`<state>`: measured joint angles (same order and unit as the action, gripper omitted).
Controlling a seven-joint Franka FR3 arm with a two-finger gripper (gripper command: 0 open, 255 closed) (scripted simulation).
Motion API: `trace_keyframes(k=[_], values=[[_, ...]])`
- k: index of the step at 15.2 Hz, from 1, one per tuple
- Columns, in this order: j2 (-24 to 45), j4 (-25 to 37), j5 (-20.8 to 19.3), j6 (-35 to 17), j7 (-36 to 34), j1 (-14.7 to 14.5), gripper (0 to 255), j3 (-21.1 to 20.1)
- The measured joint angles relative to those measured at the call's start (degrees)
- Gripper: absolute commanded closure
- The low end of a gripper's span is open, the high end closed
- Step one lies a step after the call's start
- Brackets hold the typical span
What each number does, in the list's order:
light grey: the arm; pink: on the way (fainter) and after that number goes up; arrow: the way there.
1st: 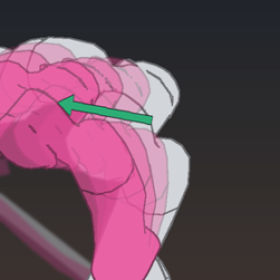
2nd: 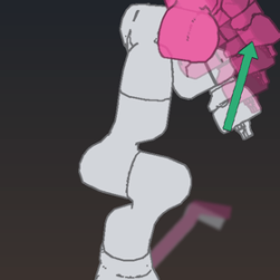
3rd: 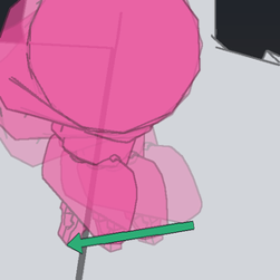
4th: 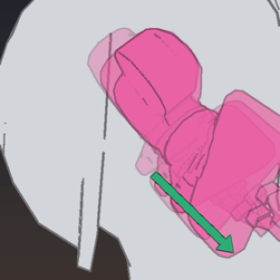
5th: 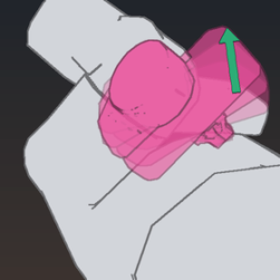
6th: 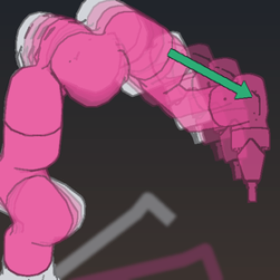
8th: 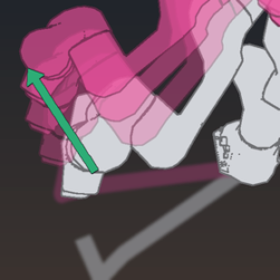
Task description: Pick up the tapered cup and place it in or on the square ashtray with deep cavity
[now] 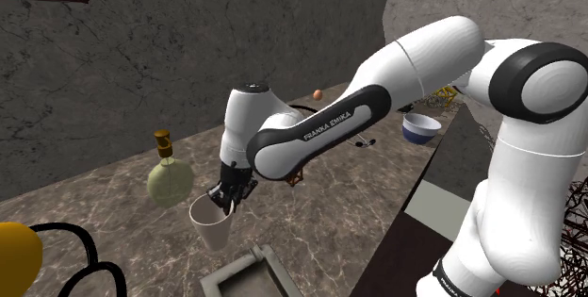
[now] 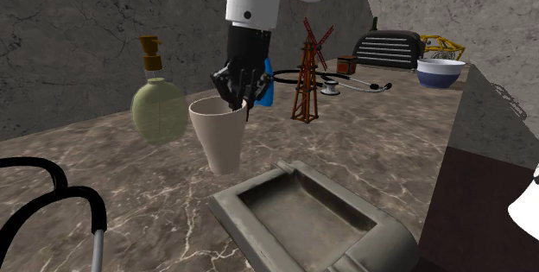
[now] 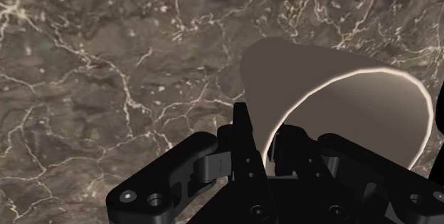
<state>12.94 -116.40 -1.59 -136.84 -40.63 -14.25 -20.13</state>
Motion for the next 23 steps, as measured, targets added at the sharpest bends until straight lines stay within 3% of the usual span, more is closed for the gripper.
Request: trace_keyframes(k=[19, 23], values=[[-6.38, 7.46, 2.72, 13.46, 1.19, 0.68, 255, -0.65], [-12.65, 2.14, 5.13, 14.0, 0.91, 0.29, 255, -1.41]])
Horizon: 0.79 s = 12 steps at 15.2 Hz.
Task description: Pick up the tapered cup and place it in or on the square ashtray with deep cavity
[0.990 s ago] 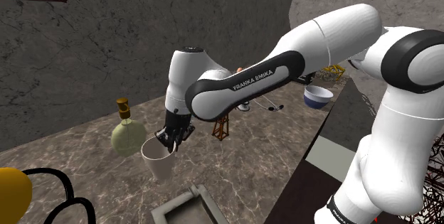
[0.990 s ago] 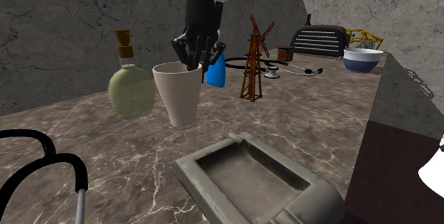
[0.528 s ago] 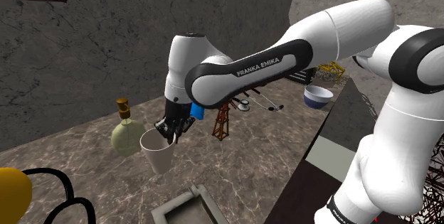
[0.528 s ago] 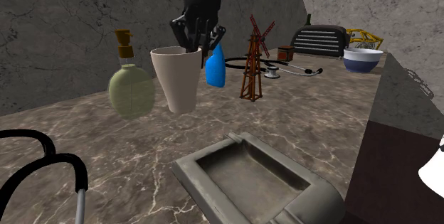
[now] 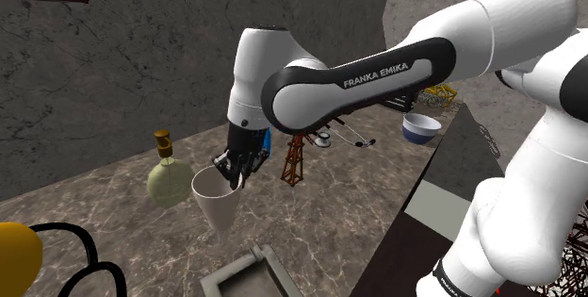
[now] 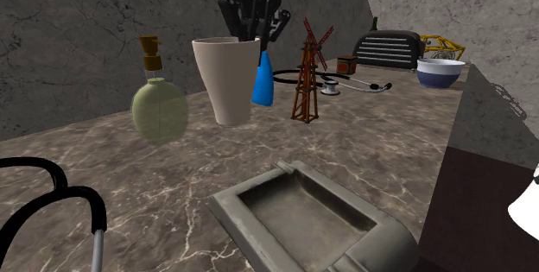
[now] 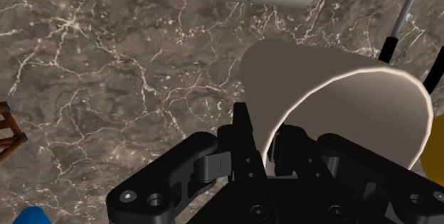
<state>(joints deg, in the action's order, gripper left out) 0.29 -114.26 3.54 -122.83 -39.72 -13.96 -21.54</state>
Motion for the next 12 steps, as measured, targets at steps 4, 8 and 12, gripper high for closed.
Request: trace_keyframes(k=[4, 8, 12], values=[[-6.8, -6.16, 2.55, 0.01, -2.02, -1.7, 255, -1.53], [-14.33, -11.92, 5.72, 1.12, -3.5, -3.66, 255, -2.69], [-21.67, -16.46, 8.73, 3.31, -5.32, -6.11, 255, -3.69]])
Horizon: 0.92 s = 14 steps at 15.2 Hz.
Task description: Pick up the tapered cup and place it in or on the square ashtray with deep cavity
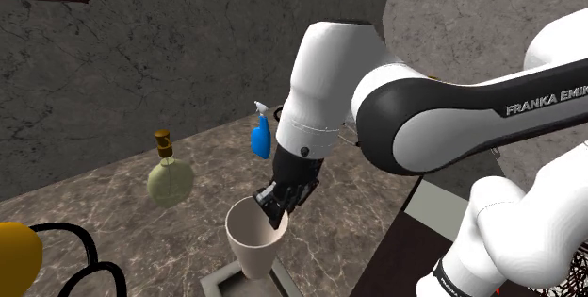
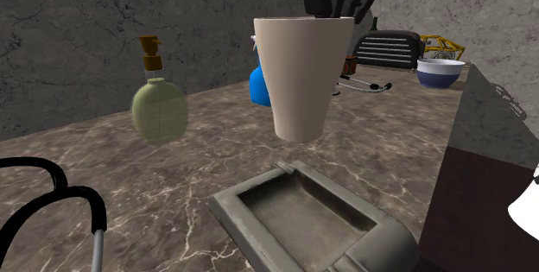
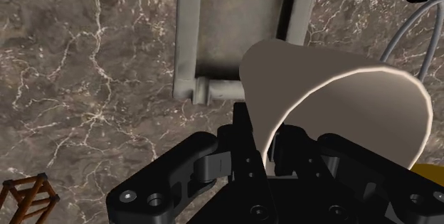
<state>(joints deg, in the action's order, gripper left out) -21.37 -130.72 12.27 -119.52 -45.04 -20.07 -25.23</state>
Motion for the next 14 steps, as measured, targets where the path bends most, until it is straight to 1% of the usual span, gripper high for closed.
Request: trace_keyframes(k=[3, 14], values=[[-1.27, -2.34, 0.77, -1.18, -0.52, -0.69, 255, -0.54], [1.73, -8.49, 1.0, -10.24, -0.77, -0.81, 255, -2.24]])
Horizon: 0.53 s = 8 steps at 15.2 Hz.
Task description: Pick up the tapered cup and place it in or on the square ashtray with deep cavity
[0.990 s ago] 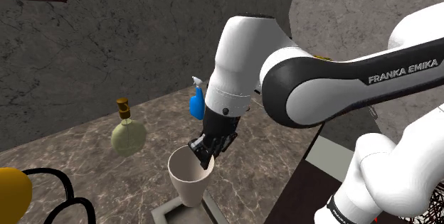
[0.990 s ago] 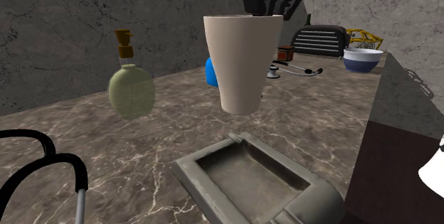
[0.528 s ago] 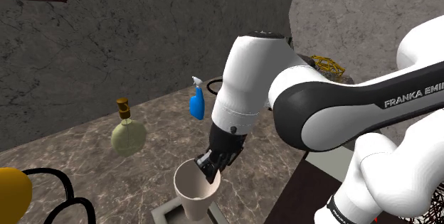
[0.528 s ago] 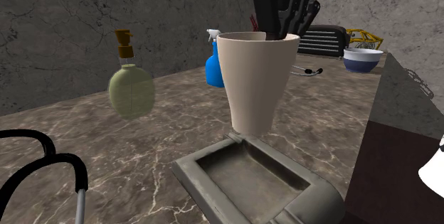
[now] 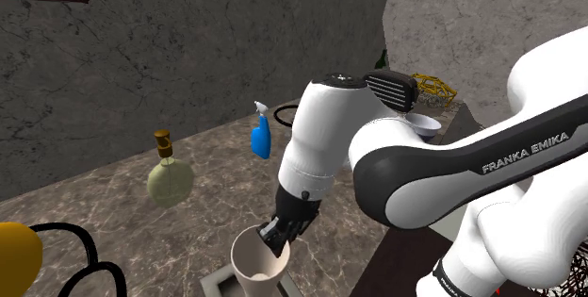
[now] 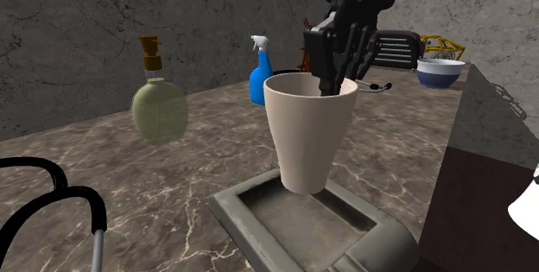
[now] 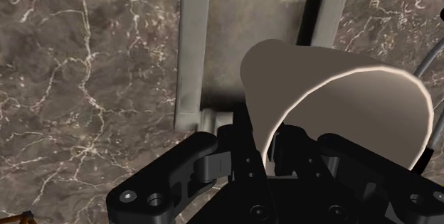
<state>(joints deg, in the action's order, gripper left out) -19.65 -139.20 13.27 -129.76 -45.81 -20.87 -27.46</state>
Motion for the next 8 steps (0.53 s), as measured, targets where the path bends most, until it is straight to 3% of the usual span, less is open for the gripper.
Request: trace_keyframes(k=[8], values=[[2.98, -3.38, -0.34, -6.25, -0.23, 0.23, 255, -1.07]])
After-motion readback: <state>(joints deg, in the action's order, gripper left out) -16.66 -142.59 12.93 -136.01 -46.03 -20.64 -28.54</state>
